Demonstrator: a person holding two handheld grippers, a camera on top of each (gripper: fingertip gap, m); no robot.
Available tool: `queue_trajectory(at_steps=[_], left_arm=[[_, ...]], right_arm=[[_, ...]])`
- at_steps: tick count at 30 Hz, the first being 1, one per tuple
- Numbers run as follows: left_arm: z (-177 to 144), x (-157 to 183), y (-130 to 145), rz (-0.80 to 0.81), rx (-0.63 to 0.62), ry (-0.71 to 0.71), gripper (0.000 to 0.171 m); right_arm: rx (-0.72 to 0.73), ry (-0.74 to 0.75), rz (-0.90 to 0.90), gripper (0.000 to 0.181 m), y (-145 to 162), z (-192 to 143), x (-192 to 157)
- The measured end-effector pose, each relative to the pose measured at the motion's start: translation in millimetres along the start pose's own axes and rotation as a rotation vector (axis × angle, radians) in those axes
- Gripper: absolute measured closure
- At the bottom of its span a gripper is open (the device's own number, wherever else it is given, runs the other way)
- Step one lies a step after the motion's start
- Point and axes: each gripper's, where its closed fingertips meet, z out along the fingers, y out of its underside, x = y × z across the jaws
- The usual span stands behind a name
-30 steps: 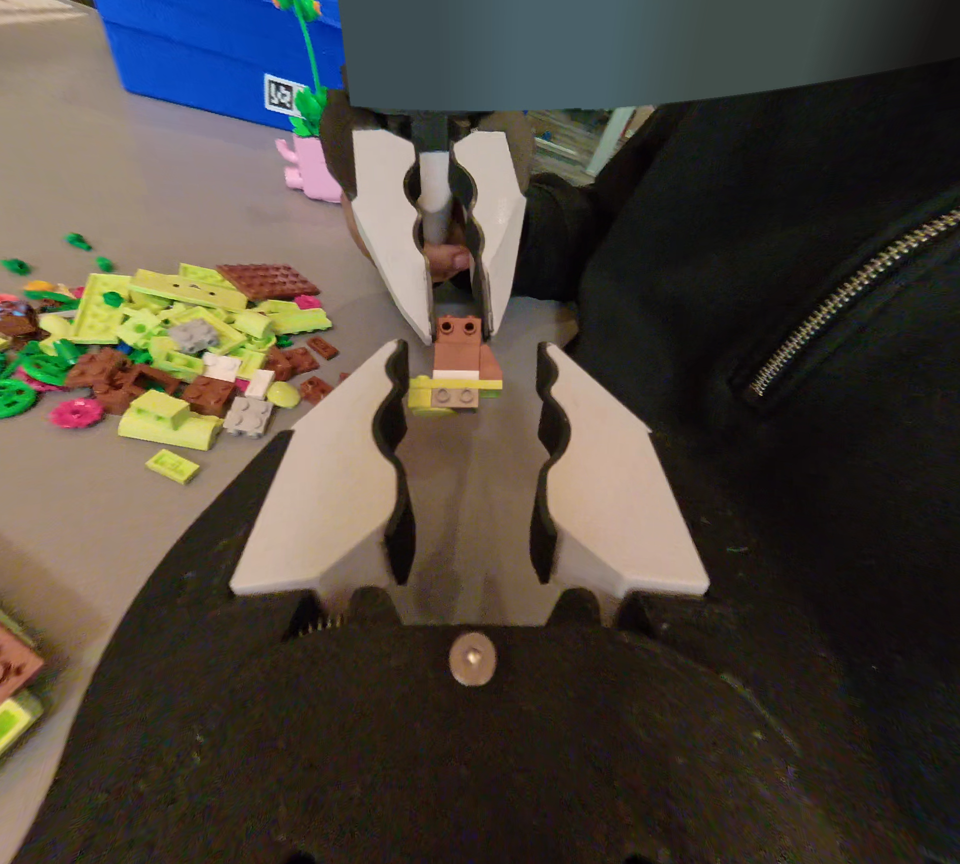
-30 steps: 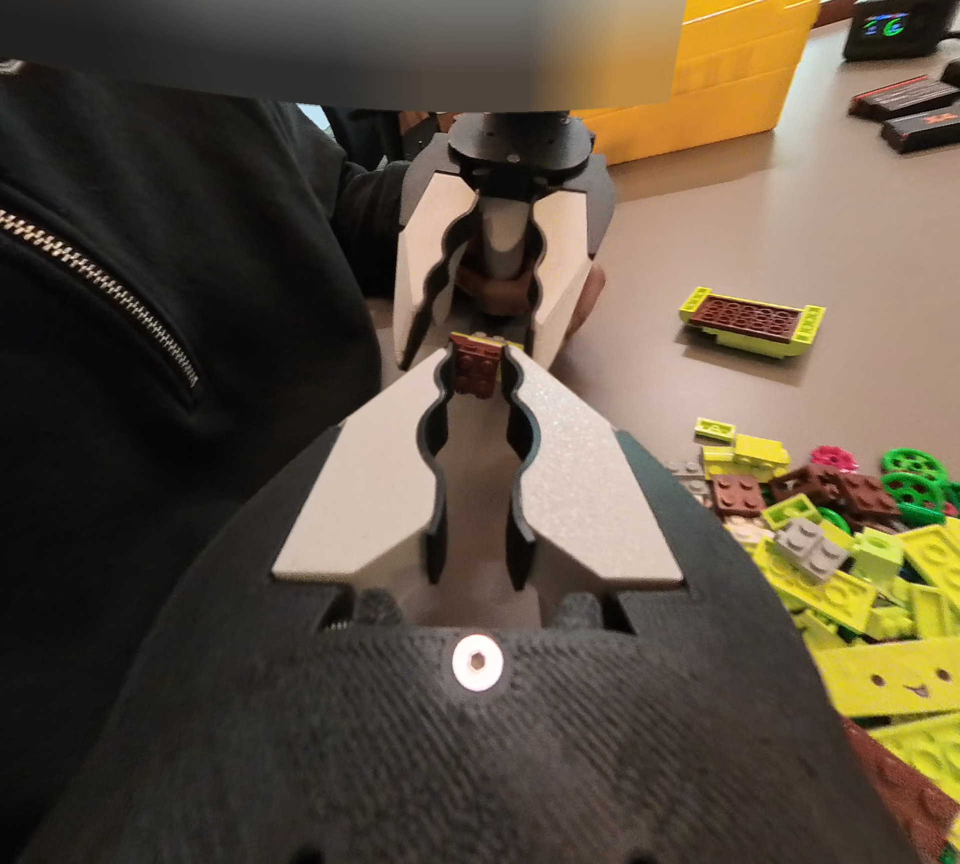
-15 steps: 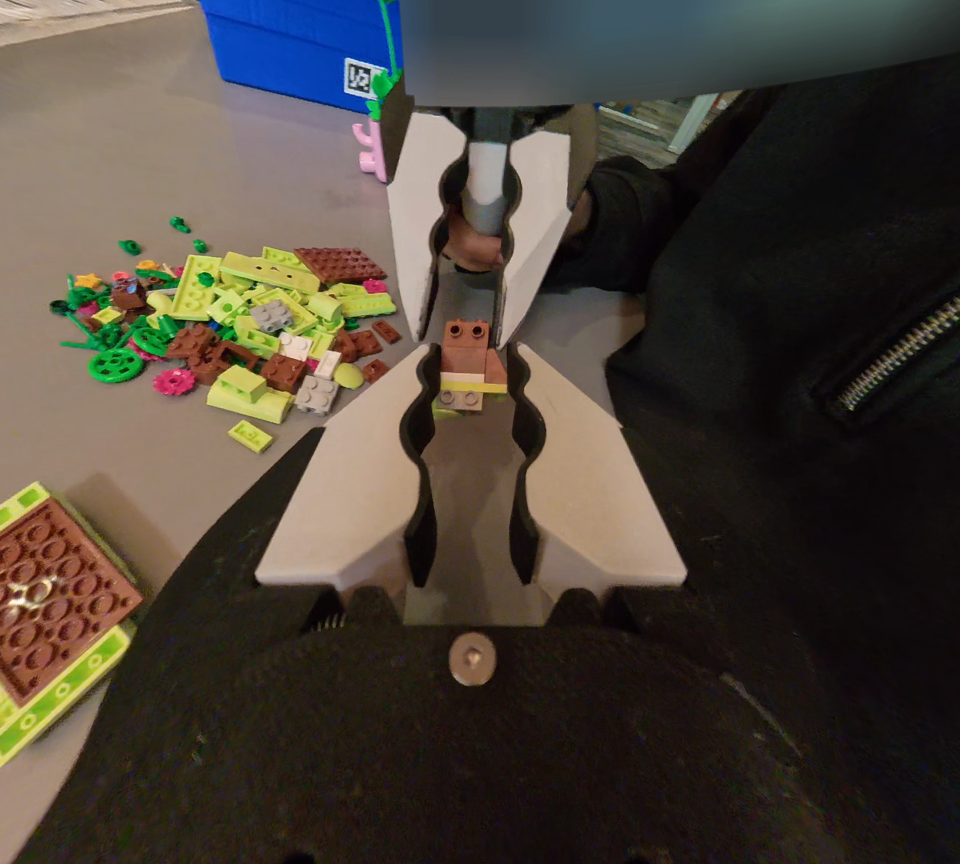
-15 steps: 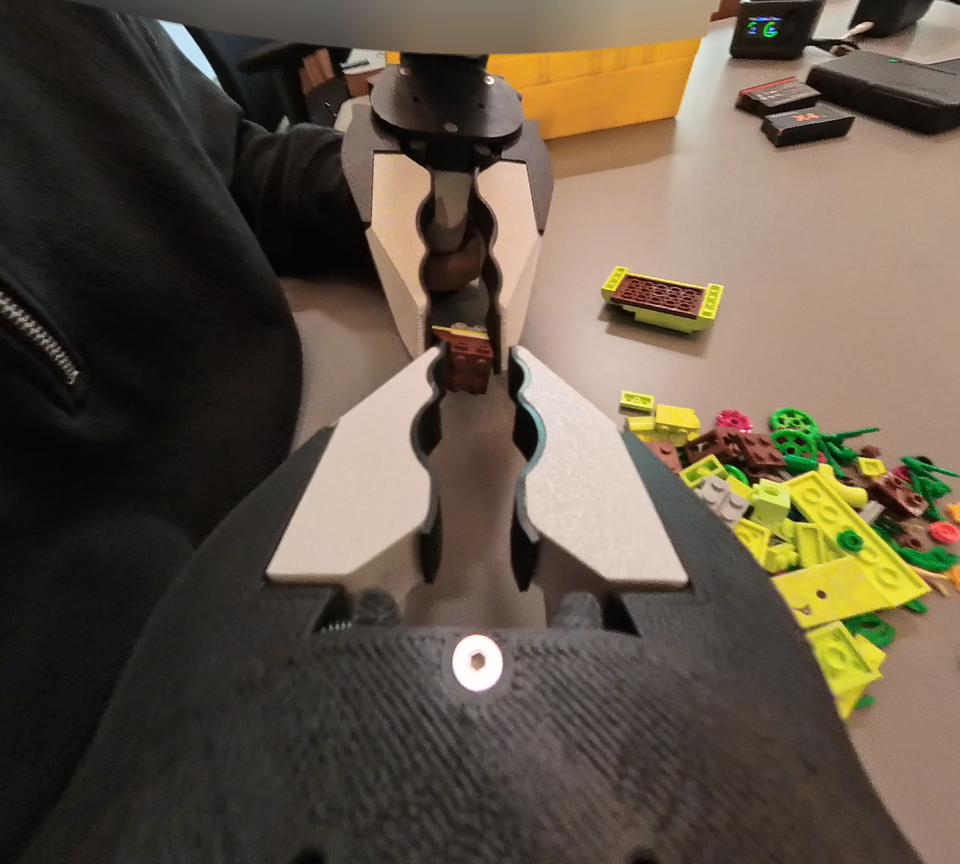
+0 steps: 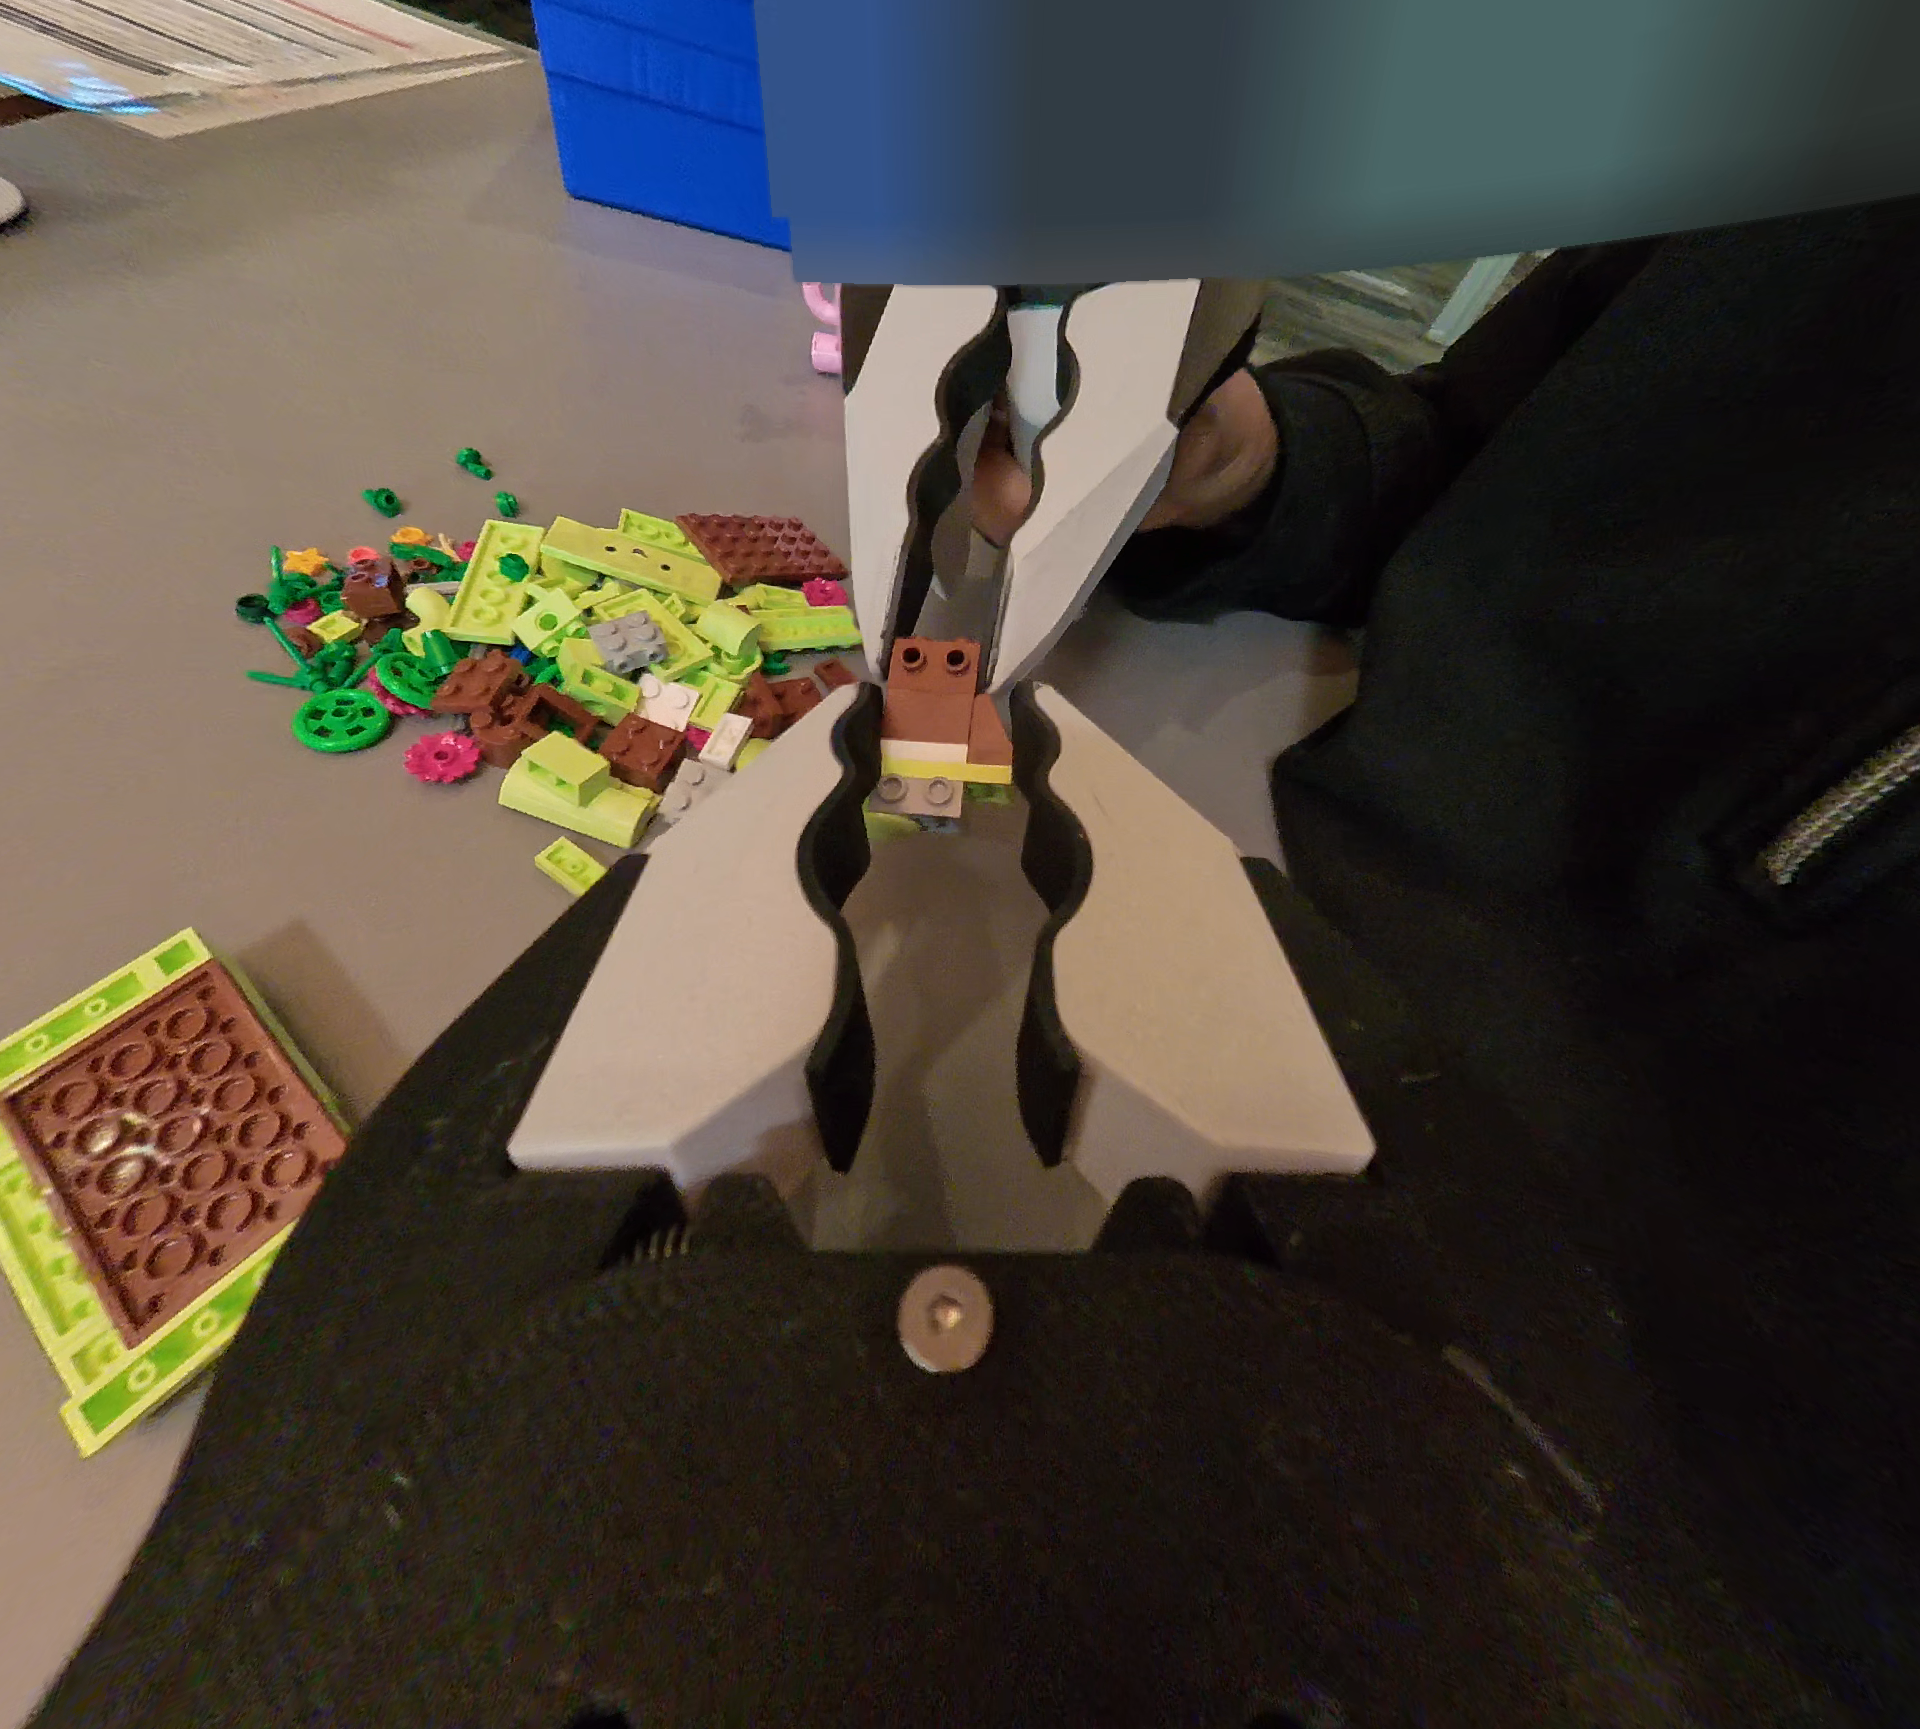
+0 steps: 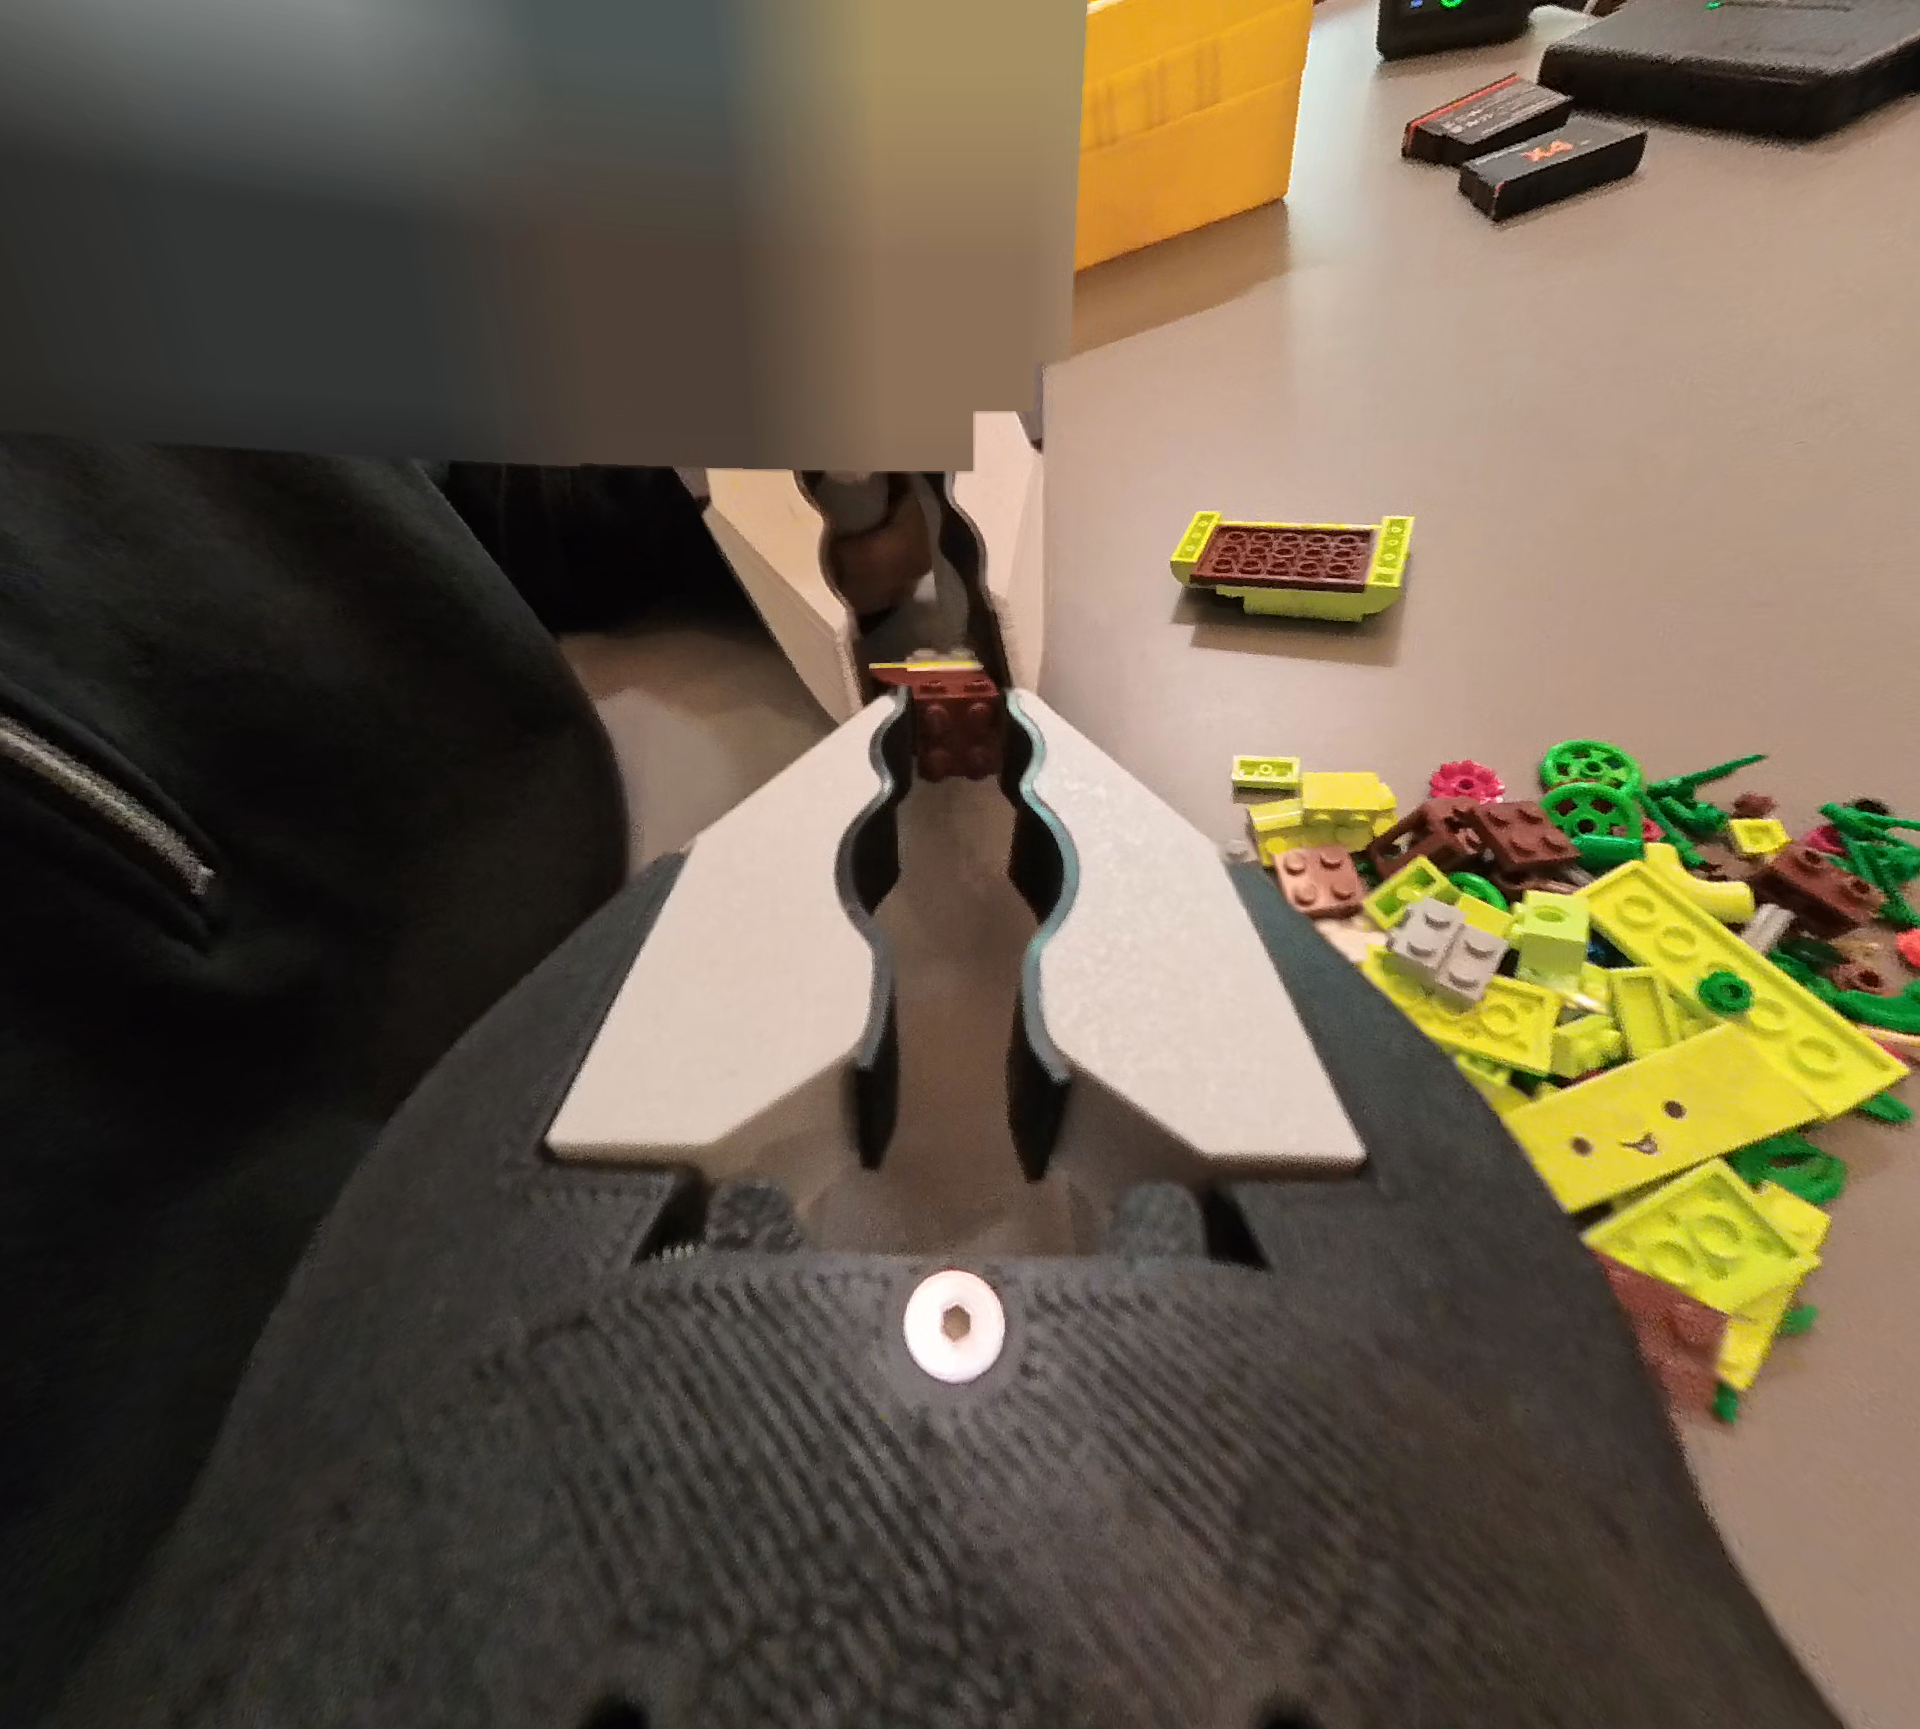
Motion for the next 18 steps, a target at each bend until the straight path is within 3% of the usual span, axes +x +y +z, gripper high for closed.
queue_trajectory(at_steps=[4, 6, 8, 9, 10, 13, 18], left_arm=[[-3, 7, -8, -0.035, 0.028, 0.042, 0.149], [-9, -18, 16, 0.030, -0.099, -0.090, 0.151], [-21, -15, -8, -0.070, 0.056, -0.017, 0.151], [-25, -15, -16, -0.121, 0.103, 0.016, 0.151], [-26, -23, -17, -0.116, 0.114, -0.028, 0.171], [-22, -30, -3, -0.016, 0.032, -0.116, 0.171], [-9, -18, 9, 0.011, -0.056, -0.094, 0.170]], right_arm=[[0.068, -0.071, 0.085, 0.167, -11, -7, -5], [0.226, -0.067, 0.136, 0.168, -35, -34, 5], [0.325, -0.009, 0.182, 0.168, -47, -65, 27], [0.322, 0.023, 0.175, 0.167, -46, -68, 31], [0.314, 0.034, 0.164, 0.167, -45, -66, 30], [0.310, 0.002, 0.172, 0.167, -47, -58, 22], [0.293, -0.083, 0.297, 0.167, -34, -49, 26]])
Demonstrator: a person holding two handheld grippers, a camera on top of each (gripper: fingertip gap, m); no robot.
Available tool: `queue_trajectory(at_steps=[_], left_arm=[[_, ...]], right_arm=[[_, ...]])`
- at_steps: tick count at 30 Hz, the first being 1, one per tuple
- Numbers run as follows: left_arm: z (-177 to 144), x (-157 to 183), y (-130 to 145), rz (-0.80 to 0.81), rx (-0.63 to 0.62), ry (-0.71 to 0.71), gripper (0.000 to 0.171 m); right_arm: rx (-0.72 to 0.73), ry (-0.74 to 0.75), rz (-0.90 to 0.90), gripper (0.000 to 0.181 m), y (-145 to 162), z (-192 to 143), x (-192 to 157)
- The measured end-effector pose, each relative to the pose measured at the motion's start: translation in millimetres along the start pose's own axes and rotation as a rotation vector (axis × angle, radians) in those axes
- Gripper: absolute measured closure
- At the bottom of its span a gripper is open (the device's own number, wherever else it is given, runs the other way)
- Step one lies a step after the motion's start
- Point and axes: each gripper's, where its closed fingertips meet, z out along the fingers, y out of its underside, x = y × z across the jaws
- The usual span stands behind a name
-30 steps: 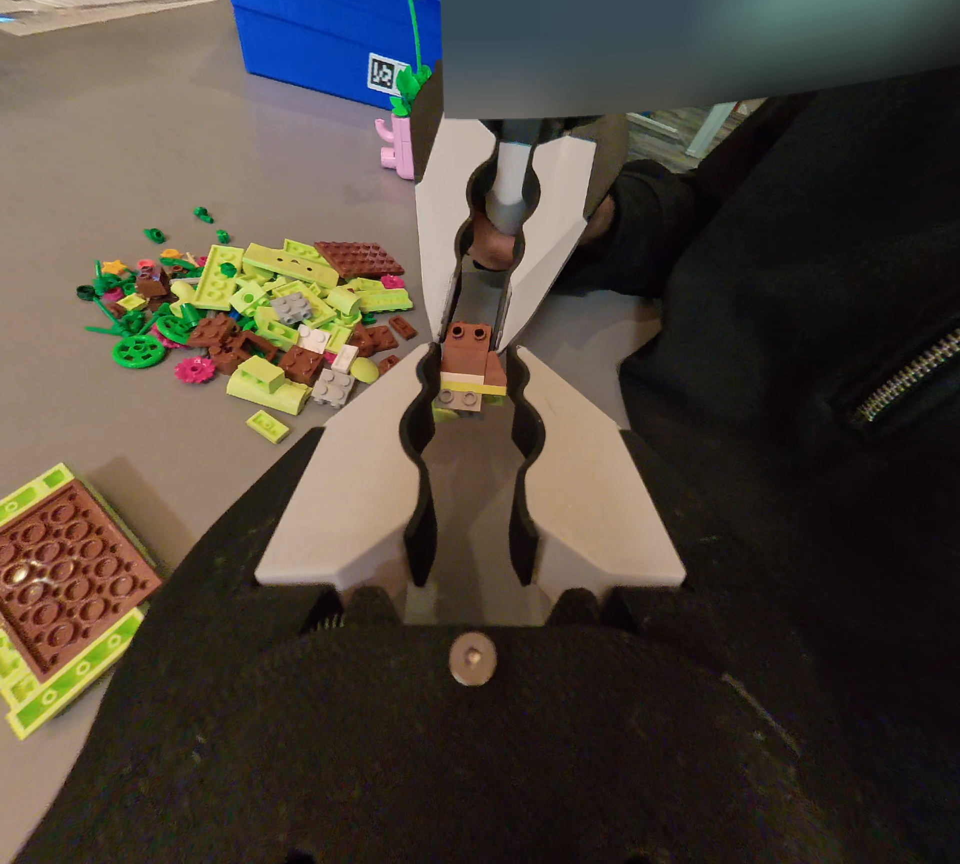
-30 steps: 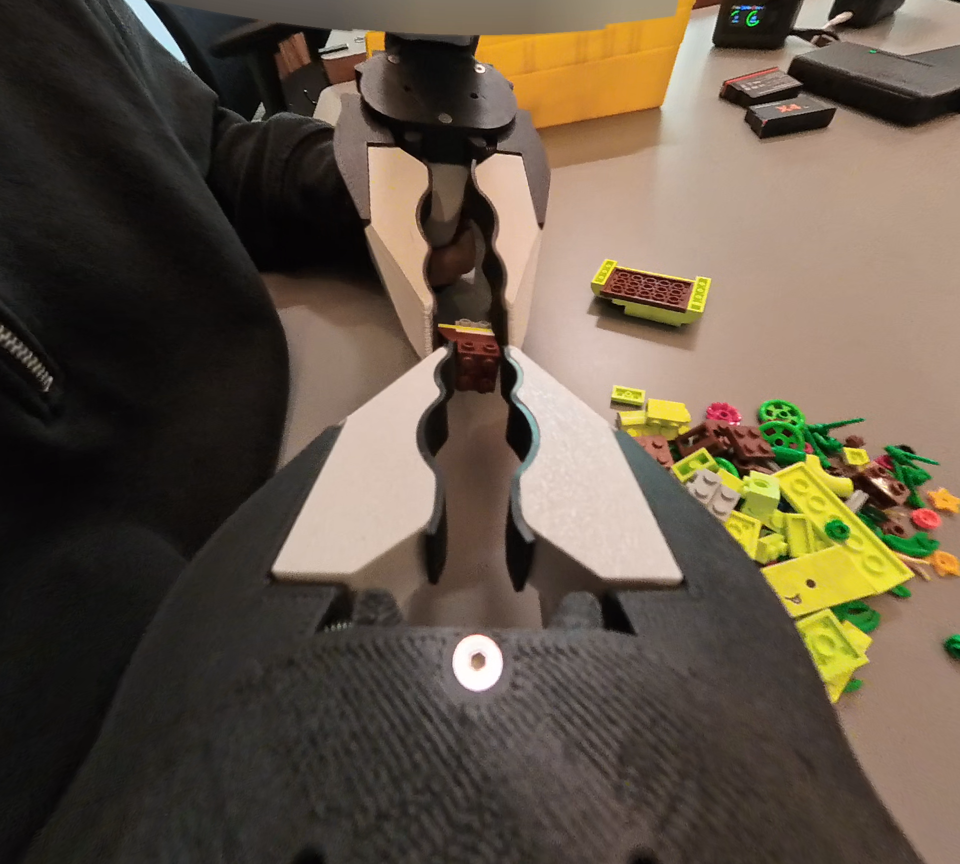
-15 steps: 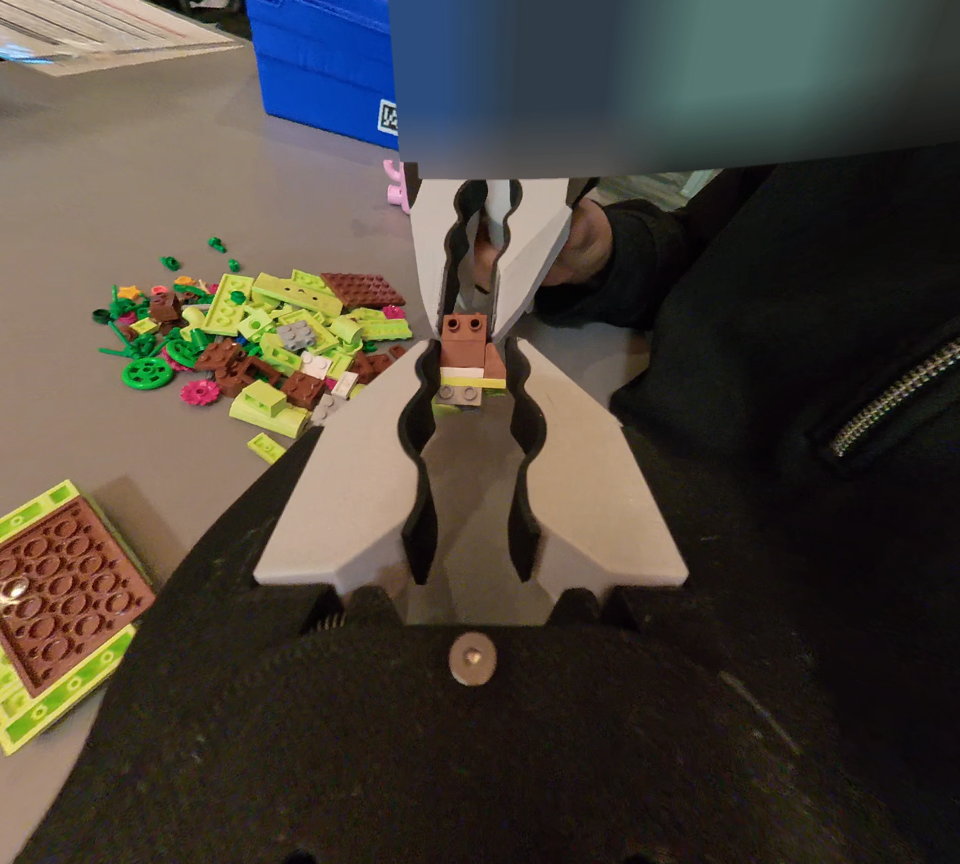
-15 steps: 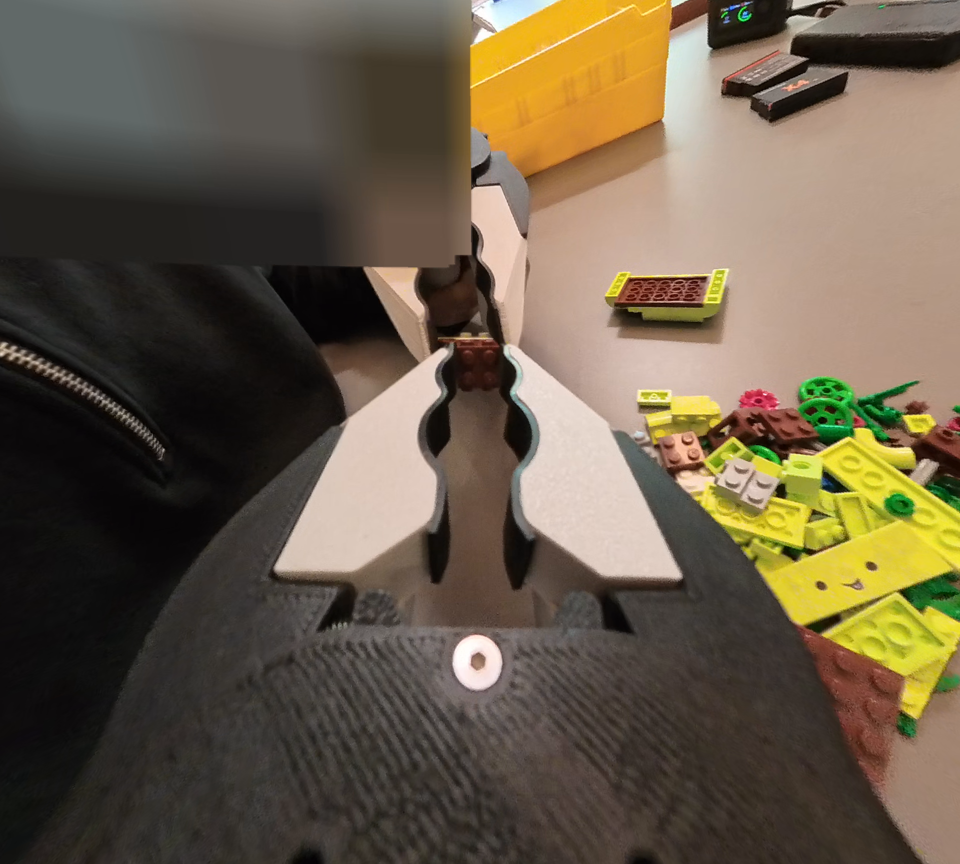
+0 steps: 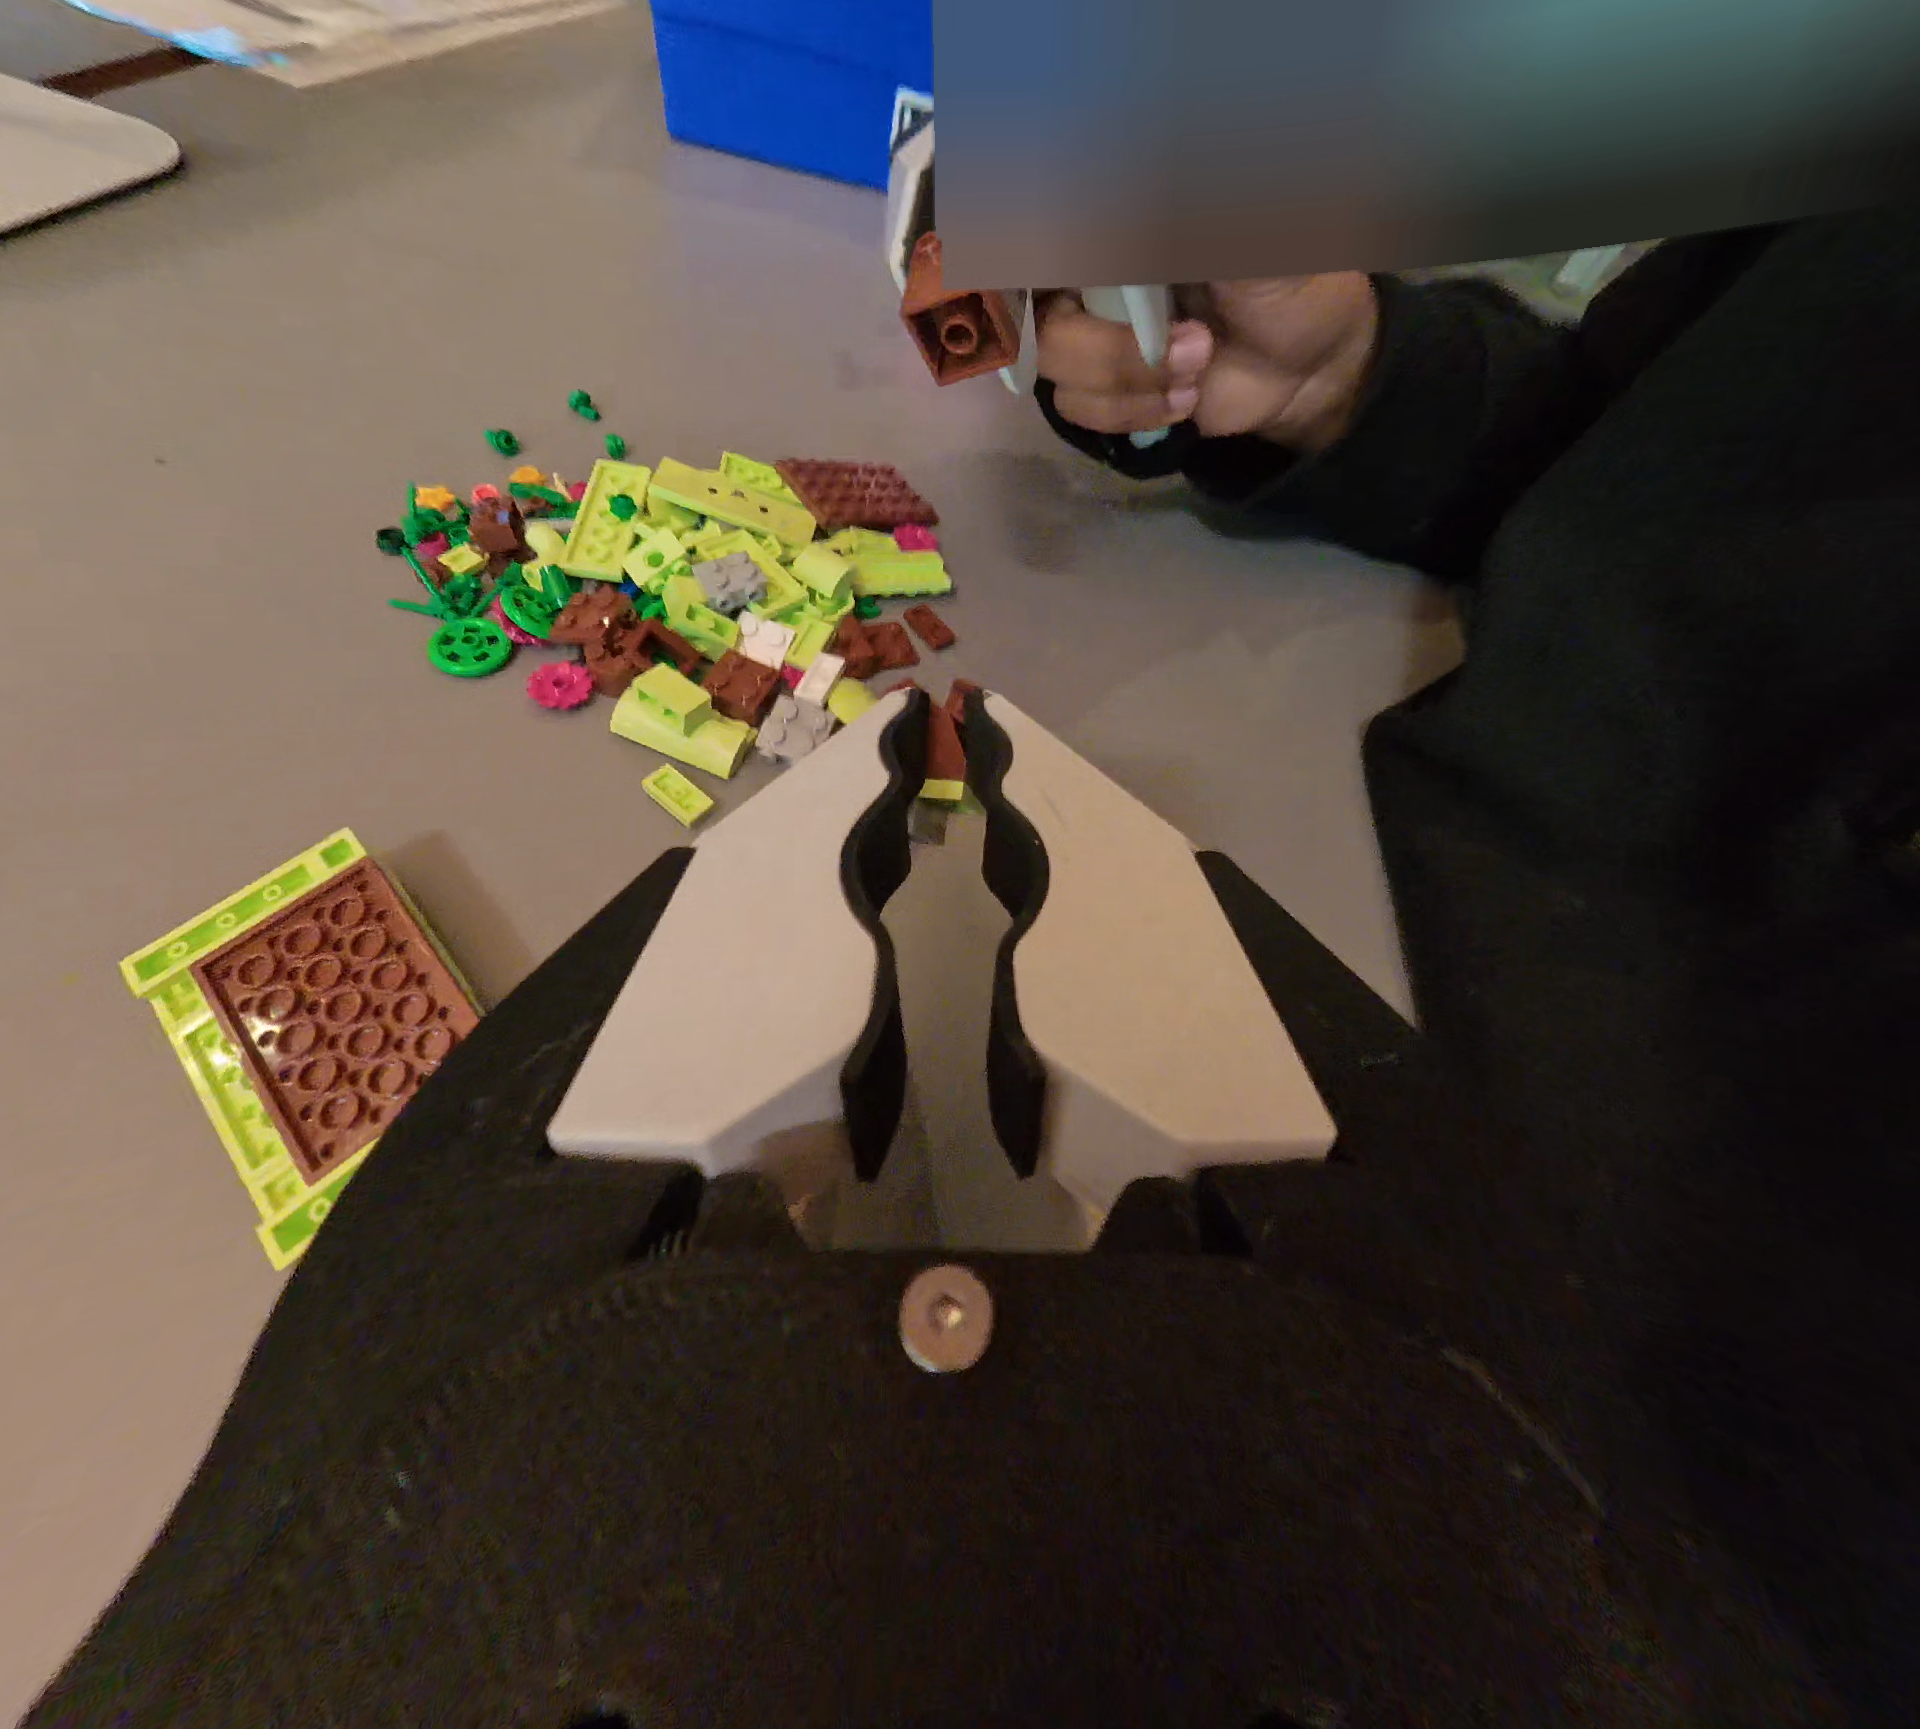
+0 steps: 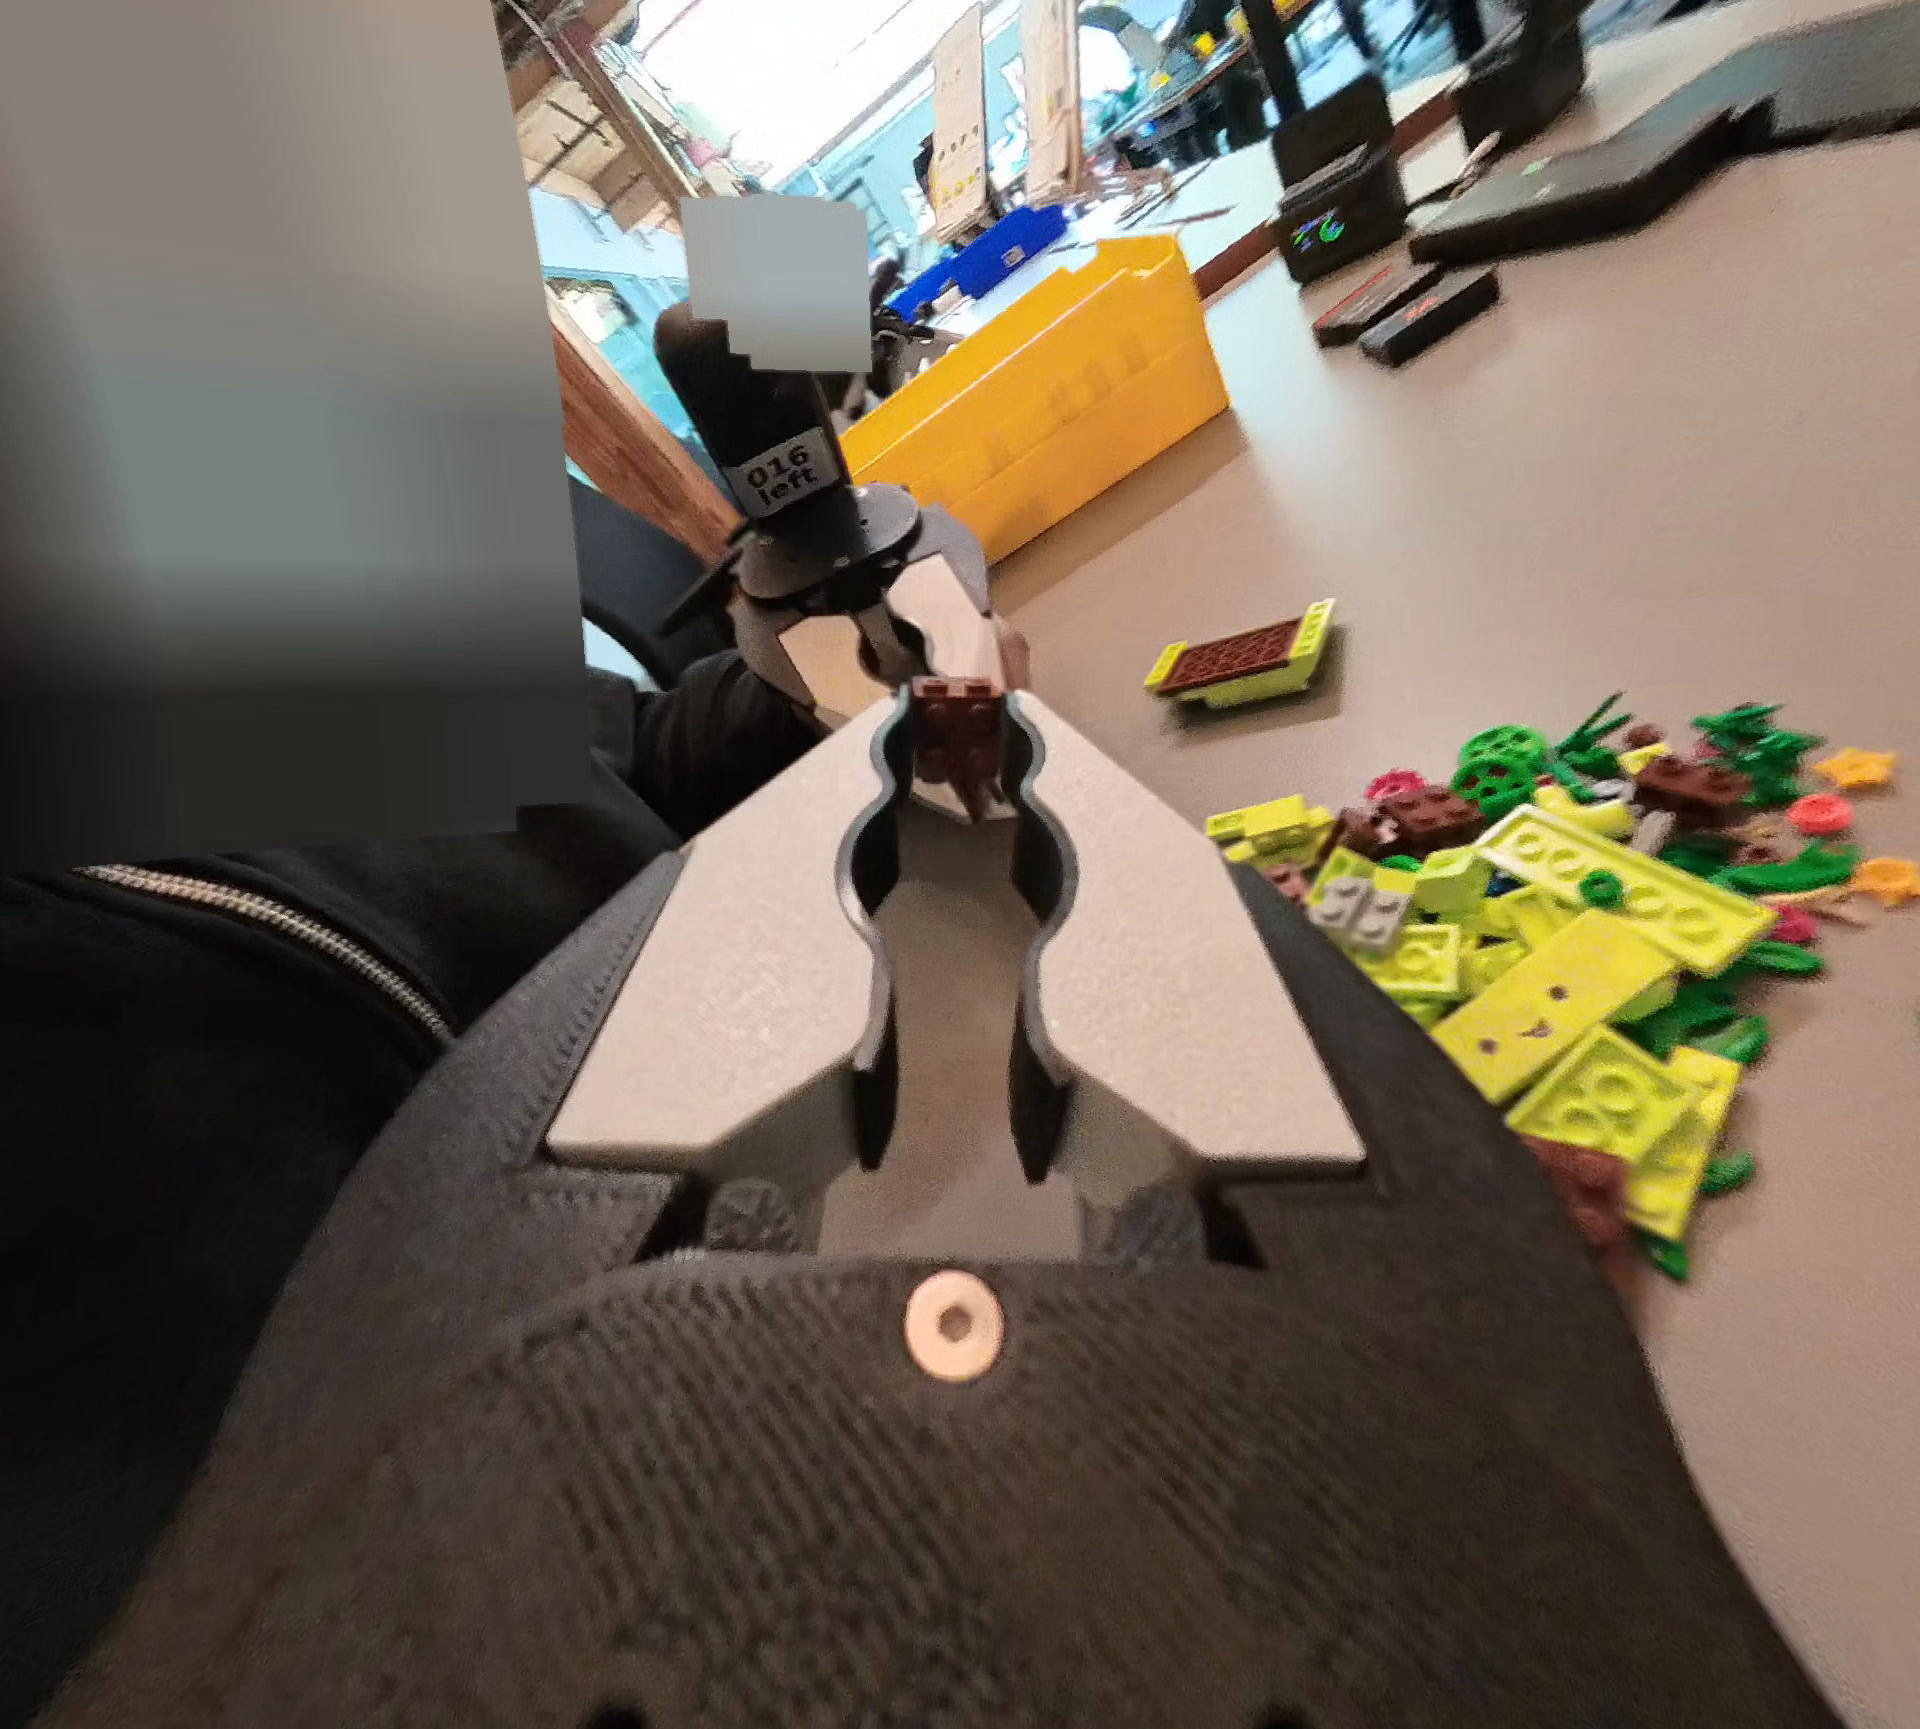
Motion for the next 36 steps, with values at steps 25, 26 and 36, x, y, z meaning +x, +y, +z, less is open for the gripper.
queue_trajectory(at_steps=[25, 26, 36], left_arm=[[-1, 17, -36, -0.445, 0.250, 0.276, 0.159], [-2, 18, -36, -0.441, 0.246, 0.281, 0.159], [-23, 0, -30, -0.401, 0.231, 0.202, 0.159]], right_arm=[[-0.050, -0.107, 0.105, 0.168, 26, 33, -16], [-0.047, -0.112, 0.112, 0.168, 26, 33, -17], [0.124, -0.135, 0.155, 0.169, -7, 8, -16]])
